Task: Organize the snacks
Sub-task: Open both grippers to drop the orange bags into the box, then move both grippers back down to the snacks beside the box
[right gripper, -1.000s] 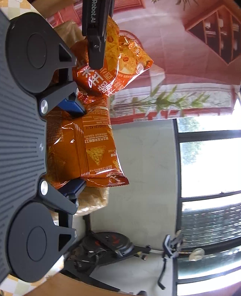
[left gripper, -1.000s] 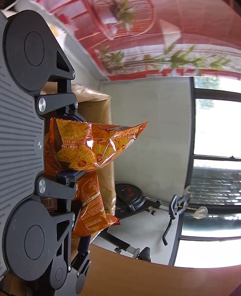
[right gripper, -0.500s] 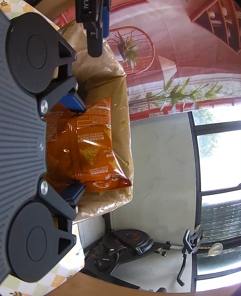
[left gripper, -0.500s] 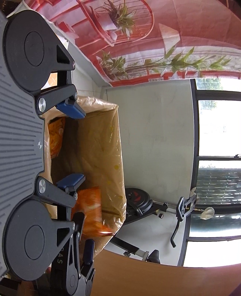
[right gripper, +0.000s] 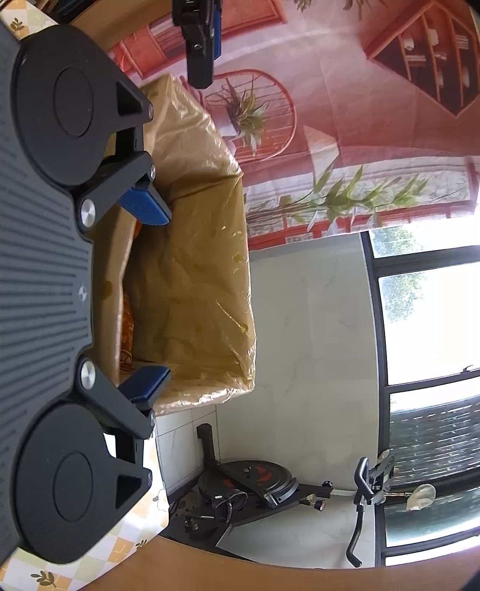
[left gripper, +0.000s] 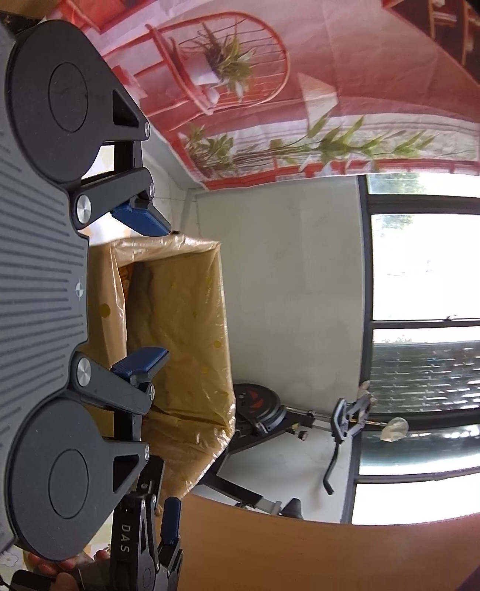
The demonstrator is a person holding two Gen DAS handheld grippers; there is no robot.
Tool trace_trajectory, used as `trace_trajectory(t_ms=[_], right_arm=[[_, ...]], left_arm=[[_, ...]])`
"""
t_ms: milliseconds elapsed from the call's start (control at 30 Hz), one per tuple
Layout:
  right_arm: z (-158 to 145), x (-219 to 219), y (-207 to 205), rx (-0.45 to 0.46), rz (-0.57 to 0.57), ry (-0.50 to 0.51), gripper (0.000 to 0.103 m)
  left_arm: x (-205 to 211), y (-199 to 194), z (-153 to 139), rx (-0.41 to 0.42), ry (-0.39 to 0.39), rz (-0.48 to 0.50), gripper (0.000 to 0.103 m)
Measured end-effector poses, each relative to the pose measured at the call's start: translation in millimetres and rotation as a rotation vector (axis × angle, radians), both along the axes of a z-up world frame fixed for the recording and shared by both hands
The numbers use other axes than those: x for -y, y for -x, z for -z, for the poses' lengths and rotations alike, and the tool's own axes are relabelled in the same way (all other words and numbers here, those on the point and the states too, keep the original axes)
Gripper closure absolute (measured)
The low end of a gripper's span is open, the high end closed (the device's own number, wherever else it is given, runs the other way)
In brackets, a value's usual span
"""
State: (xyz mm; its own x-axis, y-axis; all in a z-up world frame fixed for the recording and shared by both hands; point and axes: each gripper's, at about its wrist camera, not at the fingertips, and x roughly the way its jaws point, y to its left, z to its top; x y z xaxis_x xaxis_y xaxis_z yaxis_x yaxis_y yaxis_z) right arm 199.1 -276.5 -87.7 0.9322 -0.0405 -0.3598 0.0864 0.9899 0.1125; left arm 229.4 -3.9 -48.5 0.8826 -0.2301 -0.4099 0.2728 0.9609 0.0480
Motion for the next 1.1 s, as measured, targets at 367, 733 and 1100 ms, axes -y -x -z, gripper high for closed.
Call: trace_trajectory(t_ms=[367, 733, 1100], right_arm=[[-3.8, 2.3, 61.1, 0.078, -0.007, -0.060, 0.017], [30.6, -4.9, 115.6, 0.110, 0.044, -0.061, 0.017], [74.3, -10.1, 152.7, 0.045, 0.081, -0.012, 0.017]], left_arm=[[-33.8, 49.0, -12.1, 0.025, 0.030, -0.045, 0.034], [-44.0, 91.0, 17.9, 0.028, 0.068, -0.085, 0.030], [-36.1, 113.9, 69.8, -0.049, 0.141, -0.075, 0.024]])
